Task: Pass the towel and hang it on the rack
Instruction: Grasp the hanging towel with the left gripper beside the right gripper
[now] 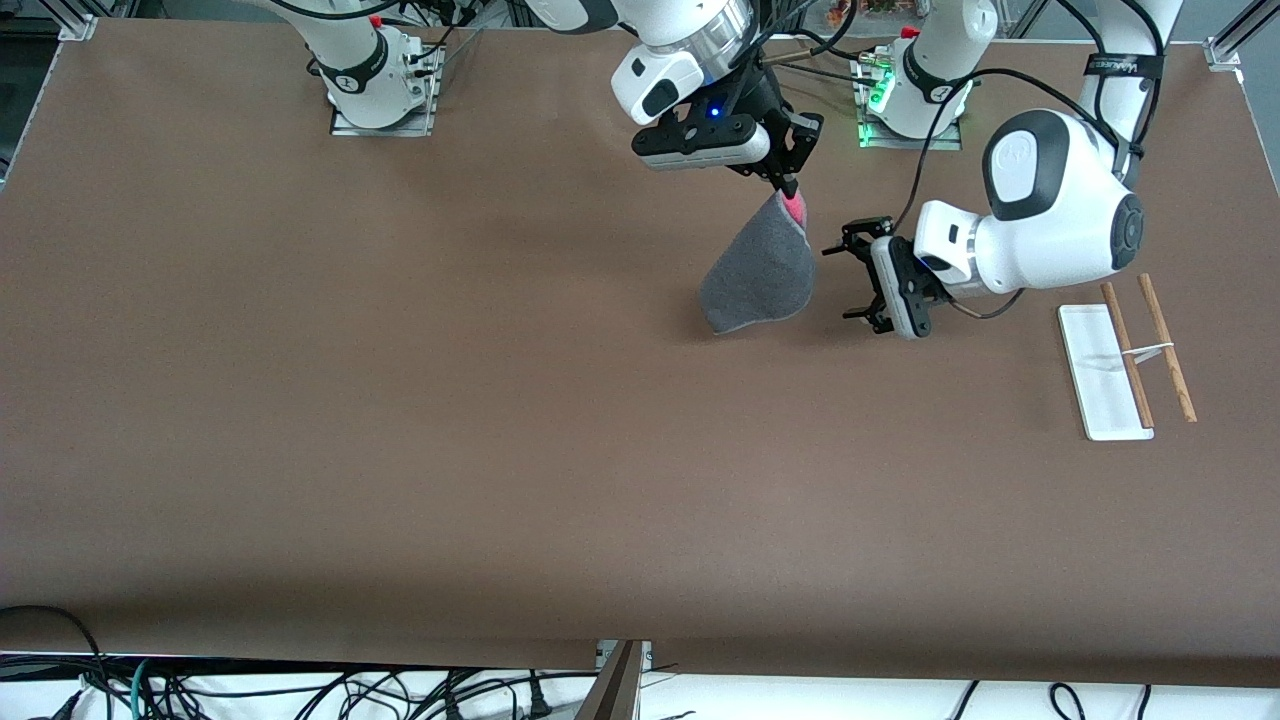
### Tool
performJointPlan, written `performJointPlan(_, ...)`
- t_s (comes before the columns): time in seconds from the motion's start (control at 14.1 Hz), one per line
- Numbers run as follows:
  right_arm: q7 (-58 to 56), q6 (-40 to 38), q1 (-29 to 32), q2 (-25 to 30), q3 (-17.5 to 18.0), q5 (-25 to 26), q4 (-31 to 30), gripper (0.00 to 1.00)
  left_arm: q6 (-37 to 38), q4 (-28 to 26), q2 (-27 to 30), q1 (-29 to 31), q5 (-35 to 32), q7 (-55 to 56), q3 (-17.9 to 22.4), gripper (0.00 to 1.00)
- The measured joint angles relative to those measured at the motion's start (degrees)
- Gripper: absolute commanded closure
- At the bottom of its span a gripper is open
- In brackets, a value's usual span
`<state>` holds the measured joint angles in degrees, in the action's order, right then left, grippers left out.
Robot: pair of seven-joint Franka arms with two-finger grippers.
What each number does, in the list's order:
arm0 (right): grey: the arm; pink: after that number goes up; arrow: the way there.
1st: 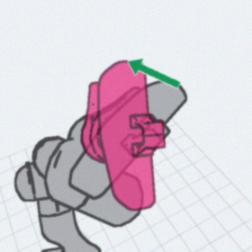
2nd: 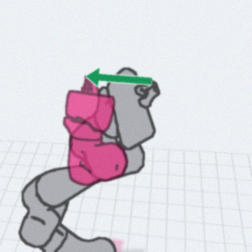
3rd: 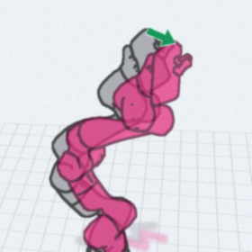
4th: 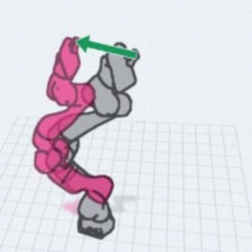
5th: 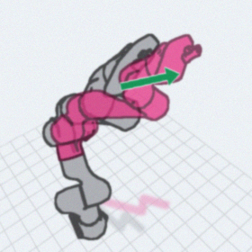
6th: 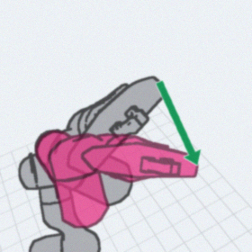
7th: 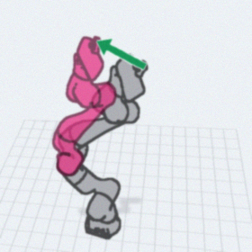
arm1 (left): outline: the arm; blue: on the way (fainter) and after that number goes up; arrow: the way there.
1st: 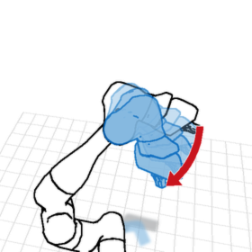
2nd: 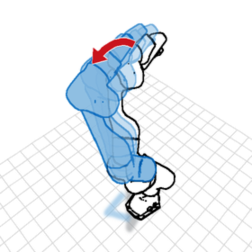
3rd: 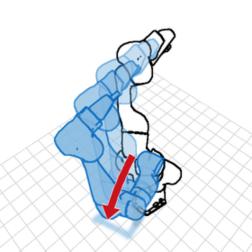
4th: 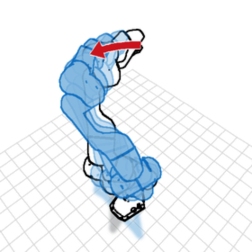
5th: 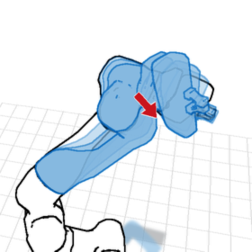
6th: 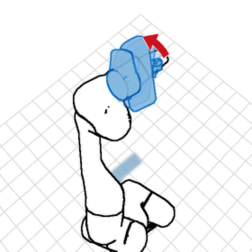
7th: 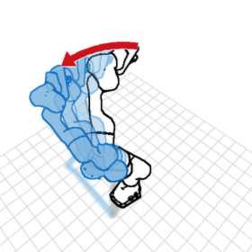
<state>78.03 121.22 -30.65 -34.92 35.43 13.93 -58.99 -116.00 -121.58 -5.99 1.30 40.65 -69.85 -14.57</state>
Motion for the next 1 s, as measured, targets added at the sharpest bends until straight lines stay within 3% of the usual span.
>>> performJointPlan(0.64,0.0,0.02,0.0,0.0,0.0,0.0,0.0,1.0,-0.18,-2.49,0.25,0.0,6.27,-12.51,-0.28,0.01)
performJointPlan(1.0,0.01,0.05,0.0,0.0,0.0,0.0,0.0,1.0,-5.04,-2.63,0.26,-0.06,8.93,-12.99,-4.44,0.01)
